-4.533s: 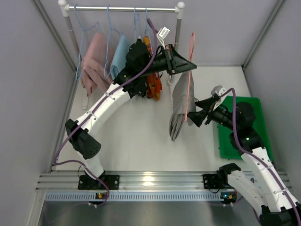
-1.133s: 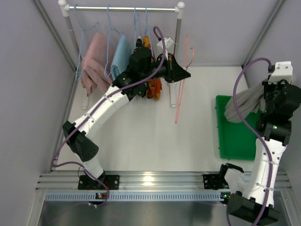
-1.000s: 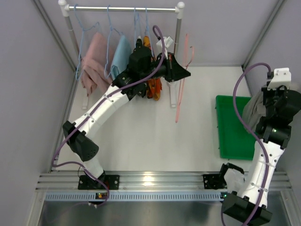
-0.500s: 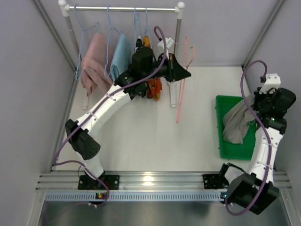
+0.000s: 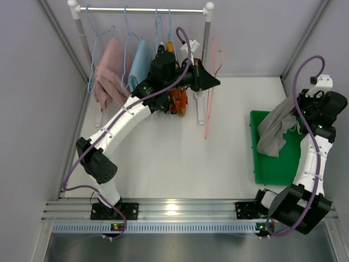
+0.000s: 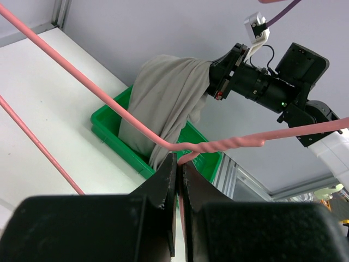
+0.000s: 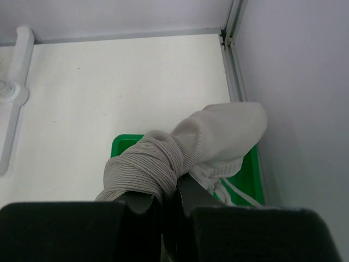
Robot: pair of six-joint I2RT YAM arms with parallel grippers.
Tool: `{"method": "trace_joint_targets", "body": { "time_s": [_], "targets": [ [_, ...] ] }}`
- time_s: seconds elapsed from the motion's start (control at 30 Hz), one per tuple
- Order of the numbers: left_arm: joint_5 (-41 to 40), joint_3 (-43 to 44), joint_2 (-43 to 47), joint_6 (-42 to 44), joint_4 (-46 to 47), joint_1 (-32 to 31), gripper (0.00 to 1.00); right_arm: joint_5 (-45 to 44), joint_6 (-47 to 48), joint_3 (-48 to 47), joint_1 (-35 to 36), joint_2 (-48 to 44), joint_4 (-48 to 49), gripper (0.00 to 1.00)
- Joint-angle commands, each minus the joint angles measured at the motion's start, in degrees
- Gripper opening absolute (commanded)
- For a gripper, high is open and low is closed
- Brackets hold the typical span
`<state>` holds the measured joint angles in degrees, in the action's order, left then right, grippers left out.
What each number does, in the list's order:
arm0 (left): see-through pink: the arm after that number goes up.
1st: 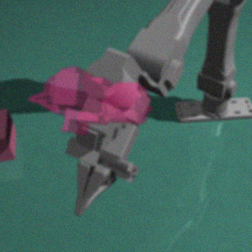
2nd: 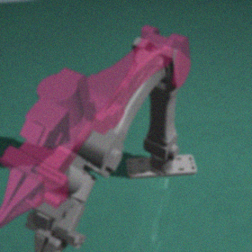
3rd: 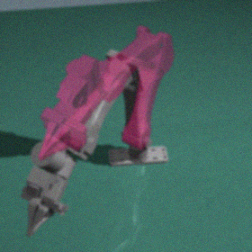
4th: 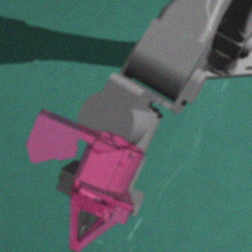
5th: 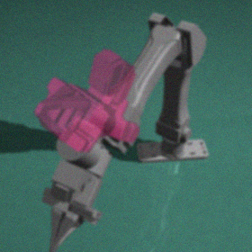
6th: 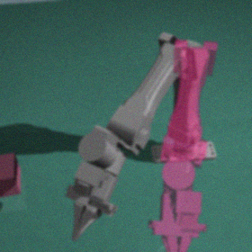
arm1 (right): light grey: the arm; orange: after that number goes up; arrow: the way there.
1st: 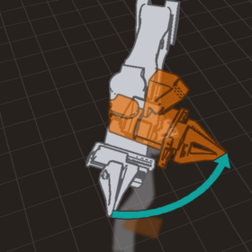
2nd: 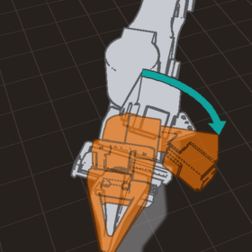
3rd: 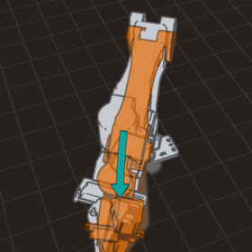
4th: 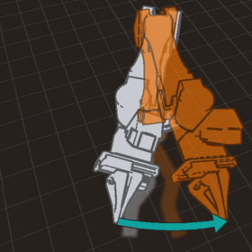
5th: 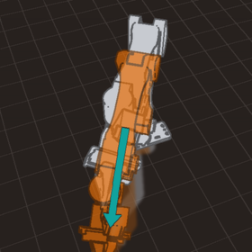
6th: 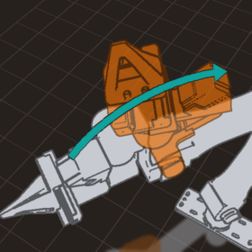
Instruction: Remove the trousers from the hanger
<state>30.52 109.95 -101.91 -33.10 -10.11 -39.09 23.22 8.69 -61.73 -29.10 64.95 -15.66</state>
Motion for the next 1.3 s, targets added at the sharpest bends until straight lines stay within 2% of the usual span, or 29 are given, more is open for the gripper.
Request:
{"method": "trace_joint_targets", "body": {
  "time_s": [0.0,0.17,0.43,0.73,0.87,1.03,1.13,1.23,1.27],
  "targets": [
    [-0.1,2.6,-0.2,-0.2,4.0,0.2,0.00,3.4,-4.5,-3.8,0.4,-0.4,7.8,0.00],
    [-0.1,2.6,-0.6,-0.4,4.0,0.2,0.00,5.7,-7.3,-2.5,1.9,-1.5,8.9,0.00],
    [0.1,3.9,-1.3,-0.3,3.3,0.2,0.00,3.7,-8.2,-3.3,5.3,-2.8,8.2,0.00],
    [0.4,3.9,-1.4,-0.2,3.0,0.2,0.00,0.1,-6.1,1.7,7.5,-4.0,8.7,0.00],
    [0.3,3.5,-0.9,1.0,1.9,0.3,0.00,-1.2,-2.6,4.8,4.9,-3.6,9.7,0.00],
    [0.5,2.0,-0.1,1.9,1.8,0.4,0.00,0.4,2.2,6.9,-1.7,-2.0,7.3,0.00],
    [0.6,0.7,0.7,3.0,1.8,0.4,0.00,4.8,7.2,8.8,-5.9,-3.5,1.2,0.00],
    [0.9,-0.5,1.4,3.7,2.0,0.4,0.00,9.3,15.7,12.1,-8.9,-7.5,-10.3,0.00],
    [0.9,-0.8,1.5,3.7,2.0,0.4,0.00,9.6,17.3,13.0,-8.9,-7.5,-10.4,0.00]
  ]
}}
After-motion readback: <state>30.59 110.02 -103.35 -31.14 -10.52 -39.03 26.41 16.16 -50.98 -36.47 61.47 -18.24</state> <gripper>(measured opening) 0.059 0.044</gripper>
